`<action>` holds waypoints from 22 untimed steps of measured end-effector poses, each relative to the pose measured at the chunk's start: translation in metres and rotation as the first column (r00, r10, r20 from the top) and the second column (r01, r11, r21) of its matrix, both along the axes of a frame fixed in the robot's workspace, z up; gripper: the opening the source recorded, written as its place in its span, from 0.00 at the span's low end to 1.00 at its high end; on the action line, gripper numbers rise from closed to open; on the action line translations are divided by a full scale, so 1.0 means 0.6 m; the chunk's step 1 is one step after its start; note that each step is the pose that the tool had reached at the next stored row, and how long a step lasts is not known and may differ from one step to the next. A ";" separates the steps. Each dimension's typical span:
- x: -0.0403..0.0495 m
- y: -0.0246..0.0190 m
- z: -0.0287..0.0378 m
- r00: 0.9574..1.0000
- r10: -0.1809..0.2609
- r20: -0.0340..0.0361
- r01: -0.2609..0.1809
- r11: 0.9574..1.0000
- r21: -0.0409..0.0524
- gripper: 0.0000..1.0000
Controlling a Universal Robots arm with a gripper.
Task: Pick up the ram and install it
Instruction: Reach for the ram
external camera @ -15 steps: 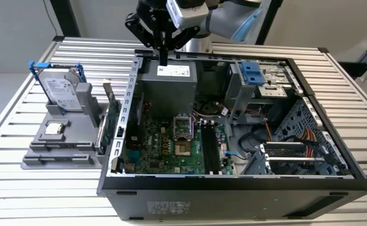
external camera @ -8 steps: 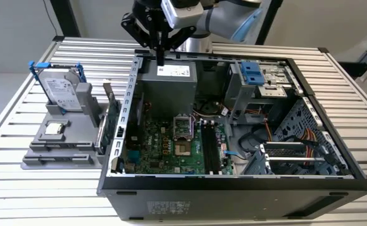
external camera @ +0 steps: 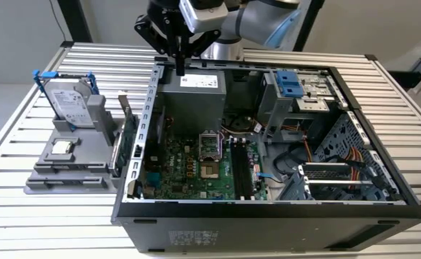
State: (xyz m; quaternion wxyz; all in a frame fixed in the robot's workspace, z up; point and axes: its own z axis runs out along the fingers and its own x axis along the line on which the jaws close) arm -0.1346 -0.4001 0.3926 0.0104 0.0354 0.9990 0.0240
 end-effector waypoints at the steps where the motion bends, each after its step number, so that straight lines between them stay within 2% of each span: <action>1: -0.002 -0.0002 0.000 1.000 0.000 0.000 0.000 1.000 0.000 0.00; 22: -0.034 -0.0017 0.000 1.000 0.000 0.000 0.000 1.000 0.000 0.00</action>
